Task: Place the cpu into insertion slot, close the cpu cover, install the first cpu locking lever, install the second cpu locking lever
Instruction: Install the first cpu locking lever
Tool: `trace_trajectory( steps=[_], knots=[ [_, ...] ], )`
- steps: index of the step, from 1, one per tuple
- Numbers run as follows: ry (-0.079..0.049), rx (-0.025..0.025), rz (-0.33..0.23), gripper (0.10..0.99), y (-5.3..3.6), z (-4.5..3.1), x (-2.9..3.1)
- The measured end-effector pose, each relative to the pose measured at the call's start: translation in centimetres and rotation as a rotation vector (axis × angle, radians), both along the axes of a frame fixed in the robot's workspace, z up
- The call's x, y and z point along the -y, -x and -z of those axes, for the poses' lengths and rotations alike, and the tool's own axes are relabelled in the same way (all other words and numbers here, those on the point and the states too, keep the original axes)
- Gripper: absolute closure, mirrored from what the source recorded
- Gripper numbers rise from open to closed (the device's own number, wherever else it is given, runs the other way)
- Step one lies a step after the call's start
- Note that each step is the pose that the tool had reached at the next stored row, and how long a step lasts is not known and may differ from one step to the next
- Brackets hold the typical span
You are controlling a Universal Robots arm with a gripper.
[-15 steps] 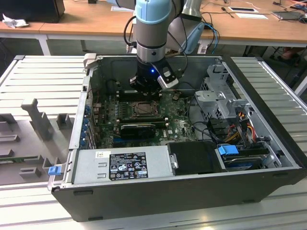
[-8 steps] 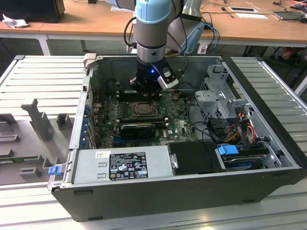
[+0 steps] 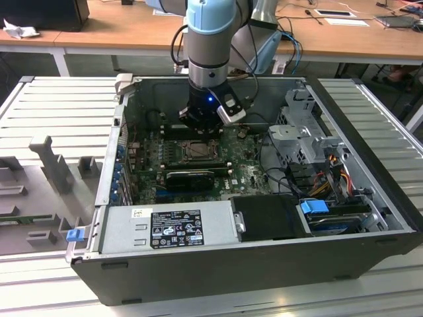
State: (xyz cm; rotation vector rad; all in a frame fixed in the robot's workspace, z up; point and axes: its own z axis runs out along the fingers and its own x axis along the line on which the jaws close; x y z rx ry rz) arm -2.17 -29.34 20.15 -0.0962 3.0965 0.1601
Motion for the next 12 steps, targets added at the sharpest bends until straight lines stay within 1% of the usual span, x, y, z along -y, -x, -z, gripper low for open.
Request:
trace_trajectory(
  steps=[3, 4, 12],
  knots=[
    [0.000, -0.0001, 0.000, 0.980, 0.00, -1.00, 0.00],
    [0.001, 0.0000, 0.000, 0.980, 0.00, -1.09, 0.00],
    [0.001, 0.0000, 0.000, 0.980, 0.00, -1.09, 0.12]
  ],
)
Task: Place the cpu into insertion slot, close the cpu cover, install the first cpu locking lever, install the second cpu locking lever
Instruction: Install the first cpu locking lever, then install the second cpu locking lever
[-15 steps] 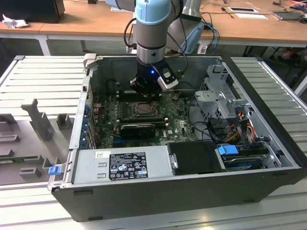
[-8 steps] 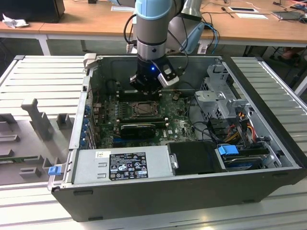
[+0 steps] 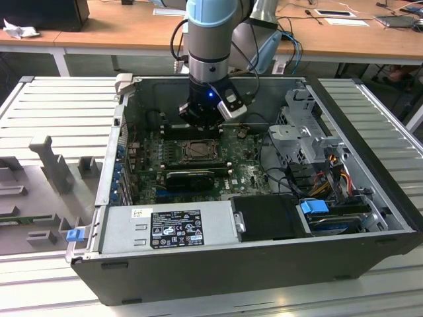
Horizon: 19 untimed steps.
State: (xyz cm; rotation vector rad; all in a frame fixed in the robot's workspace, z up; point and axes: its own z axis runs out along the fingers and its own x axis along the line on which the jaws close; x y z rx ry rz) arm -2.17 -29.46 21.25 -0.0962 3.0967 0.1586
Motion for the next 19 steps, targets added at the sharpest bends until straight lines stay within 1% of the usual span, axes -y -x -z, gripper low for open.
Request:
trace_trajectory(
  steps=[11, 13, 15, 19],
  knots=[
    [0.000, -0.0001, 0.000, 0.980, 0.00, -0.04, 0.17],
    [0.000, 0.0000, 0.000, 0.980, 0.00, -0.22, 0.18],
    [0.000, 0.0000, 0.000, 0.980, 0.00, -0.57, 0.18],
    [0.000, 0.0000, 0.000, 0.980, 0.00, -0.64, 0.27]
  ],
)
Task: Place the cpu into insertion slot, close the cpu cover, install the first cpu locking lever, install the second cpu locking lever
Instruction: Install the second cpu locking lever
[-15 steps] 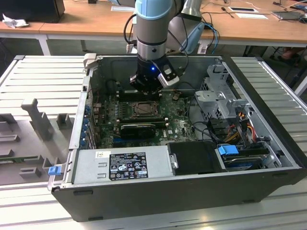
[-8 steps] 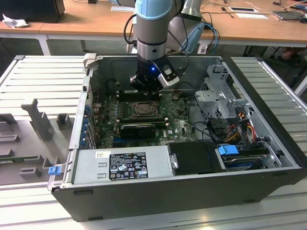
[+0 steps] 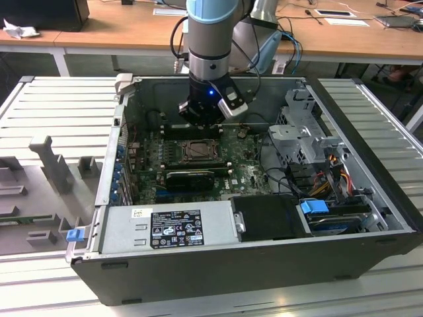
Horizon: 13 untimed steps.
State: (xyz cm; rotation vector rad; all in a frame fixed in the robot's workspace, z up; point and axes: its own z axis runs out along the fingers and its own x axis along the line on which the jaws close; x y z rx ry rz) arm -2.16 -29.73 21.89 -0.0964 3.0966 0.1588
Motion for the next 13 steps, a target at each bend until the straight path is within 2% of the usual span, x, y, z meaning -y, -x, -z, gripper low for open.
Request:
trace_trajectory(
  steps=[13],
  knots=[
    [0.000, 0.0000, 0.000, 0.980, -0.01, 0.01, 0.41]
  ],
)
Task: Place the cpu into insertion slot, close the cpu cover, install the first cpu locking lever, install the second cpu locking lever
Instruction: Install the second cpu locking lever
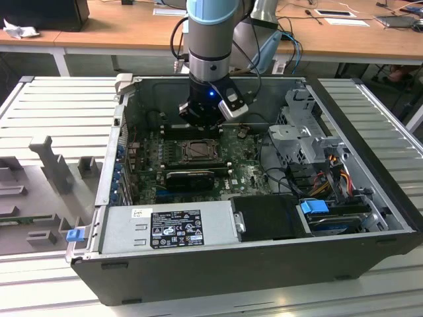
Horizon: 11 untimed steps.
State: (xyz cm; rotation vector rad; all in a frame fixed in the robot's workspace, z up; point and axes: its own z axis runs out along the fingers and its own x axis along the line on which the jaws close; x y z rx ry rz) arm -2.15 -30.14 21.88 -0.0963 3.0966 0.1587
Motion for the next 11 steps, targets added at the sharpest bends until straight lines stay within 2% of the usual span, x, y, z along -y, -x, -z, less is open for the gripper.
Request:
trace_trajectory(
  steps=[11],
  knots=[
    [0.000, 0.0000, 0.000, 0.980, -0.01, -0.24, 0.13]
  ],
)
